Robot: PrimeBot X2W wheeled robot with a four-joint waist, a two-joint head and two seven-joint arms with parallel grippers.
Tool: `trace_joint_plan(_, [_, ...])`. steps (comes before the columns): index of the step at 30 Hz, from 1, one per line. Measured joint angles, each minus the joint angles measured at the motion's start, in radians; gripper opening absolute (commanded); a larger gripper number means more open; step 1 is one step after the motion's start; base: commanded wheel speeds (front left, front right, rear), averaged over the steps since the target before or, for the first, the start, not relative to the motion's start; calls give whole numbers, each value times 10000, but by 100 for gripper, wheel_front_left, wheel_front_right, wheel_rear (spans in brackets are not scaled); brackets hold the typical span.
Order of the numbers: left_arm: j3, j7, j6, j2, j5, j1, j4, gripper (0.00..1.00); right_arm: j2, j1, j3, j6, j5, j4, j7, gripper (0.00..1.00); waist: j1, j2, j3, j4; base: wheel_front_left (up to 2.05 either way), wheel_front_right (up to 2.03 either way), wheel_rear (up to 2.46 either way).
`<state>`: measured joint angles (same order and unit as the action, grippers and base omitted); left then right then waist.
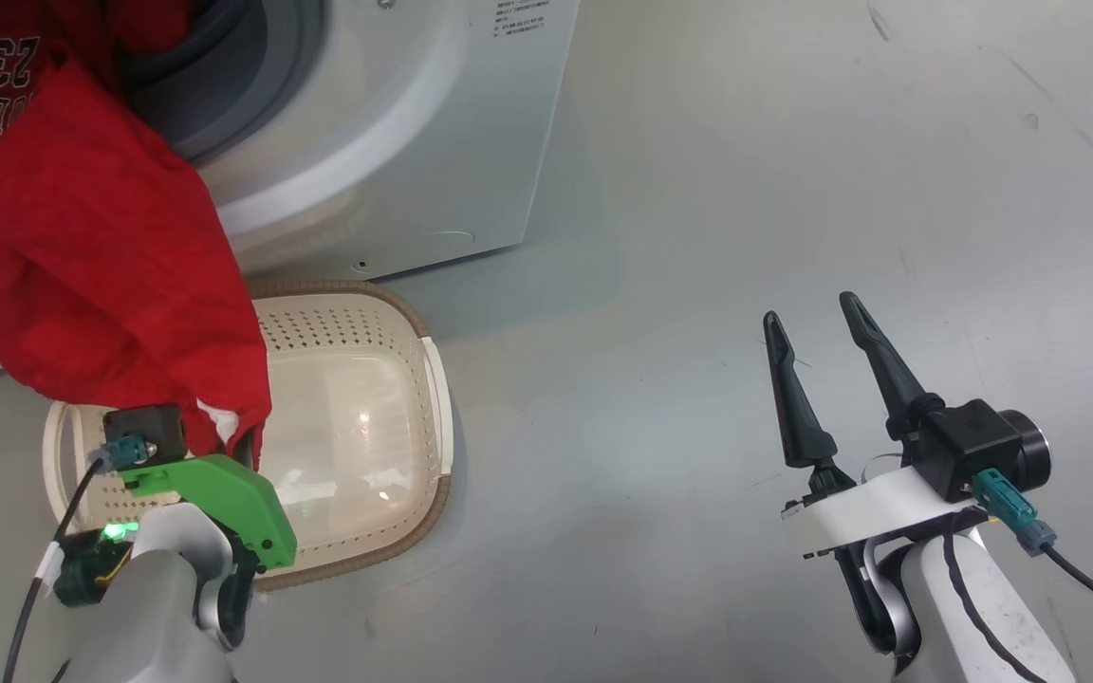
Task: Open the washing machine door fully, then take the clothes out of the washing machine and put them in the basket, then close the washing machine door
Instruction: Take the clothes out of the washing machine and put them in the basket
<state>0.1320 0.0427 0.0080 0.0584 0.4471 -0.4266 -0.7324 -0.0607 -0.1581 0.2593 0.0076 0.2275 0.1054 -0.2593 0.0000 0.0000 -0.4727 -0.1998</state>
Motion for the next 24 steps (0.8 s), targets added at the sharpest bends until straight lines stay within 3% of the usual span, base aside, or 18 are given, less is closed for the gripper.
trace_joint_plan(1, [-19,-2,-44,-17,86,-31,-190,84,2,-8,-10,0,0,25,0,100,0,0,-13,-31,0,0,0])
trace_joint_plan(2, [-44,-6,-44,-44,121,-38,-364,100,2,-10,-10,0,0,61,0,100,0,0,1,-46,0,0,0])
trace_joint_plan(13, [-115,-127,0,-61,146,-405,-1524,100,33,-31,0,0,2,84,0,100,0,0,112,-29,0,0,0])
trace_joint_plan(24, [121,-1156,-196,-86,-15,-663,-1779,100,48,-32,-301,-102,17,134,0,100,0,0,287,224,0,0,0])
